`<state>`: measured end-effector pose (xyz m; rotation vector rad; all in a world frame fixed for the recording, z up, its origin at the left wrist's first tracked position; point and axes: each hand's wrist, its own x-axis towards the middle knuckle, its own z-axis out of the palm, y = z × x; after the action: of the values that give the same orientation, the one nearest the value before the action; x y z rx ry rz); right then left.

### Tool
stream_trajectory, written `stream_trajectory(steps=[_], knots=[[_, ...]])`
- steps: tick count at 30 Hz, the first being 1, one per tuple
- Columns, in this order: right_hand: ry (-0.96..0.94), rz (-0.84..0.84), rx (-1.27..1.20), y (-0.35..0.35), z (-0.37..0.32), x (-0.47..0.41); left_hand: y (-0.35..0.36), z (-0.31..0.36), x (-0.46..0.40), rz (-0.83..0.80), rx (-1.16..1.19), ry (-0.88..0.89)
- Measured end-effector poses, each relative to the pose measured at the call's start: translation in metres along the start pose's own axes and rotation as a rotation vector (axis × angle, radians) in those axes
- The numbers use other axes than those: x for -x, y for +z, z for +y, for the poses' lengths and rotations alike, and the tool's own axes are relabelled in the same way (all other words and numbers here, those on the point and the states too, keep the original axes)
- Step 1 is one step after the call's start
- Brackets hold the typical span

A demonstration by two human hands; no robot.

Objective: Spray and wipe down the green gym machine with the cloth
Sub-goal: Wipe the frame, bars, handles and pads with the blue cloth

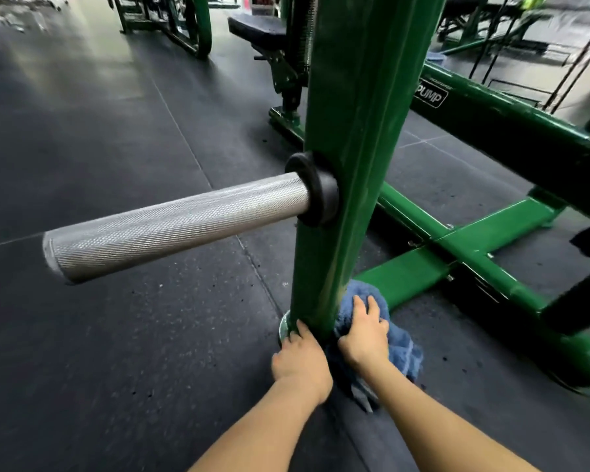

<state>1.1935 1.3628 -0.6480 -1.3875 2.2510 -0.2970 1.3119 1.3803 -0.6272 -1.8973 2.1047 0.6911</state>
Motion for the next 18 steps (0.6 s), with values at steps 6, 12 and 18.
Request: stream_trajectory(steps=[6, 12, 18], knots=[[-0.086, 0.018, -0.479, 0.003, -0.002, 0.031, 0.0, -0.013, 0.007, -0.059, 0.005, 0.076], [-0.196, 0.217, -0.922, -0.03, -0.028, 0.06, -0.014, -0.02, 0.002, 0.045, 0.139, 0.087], [-0.245, 0.539, -0.869, -0.027, -0.057, 0.07, -0.032, -0.026, 0.004, 0.324, 0.304, 0.132]])
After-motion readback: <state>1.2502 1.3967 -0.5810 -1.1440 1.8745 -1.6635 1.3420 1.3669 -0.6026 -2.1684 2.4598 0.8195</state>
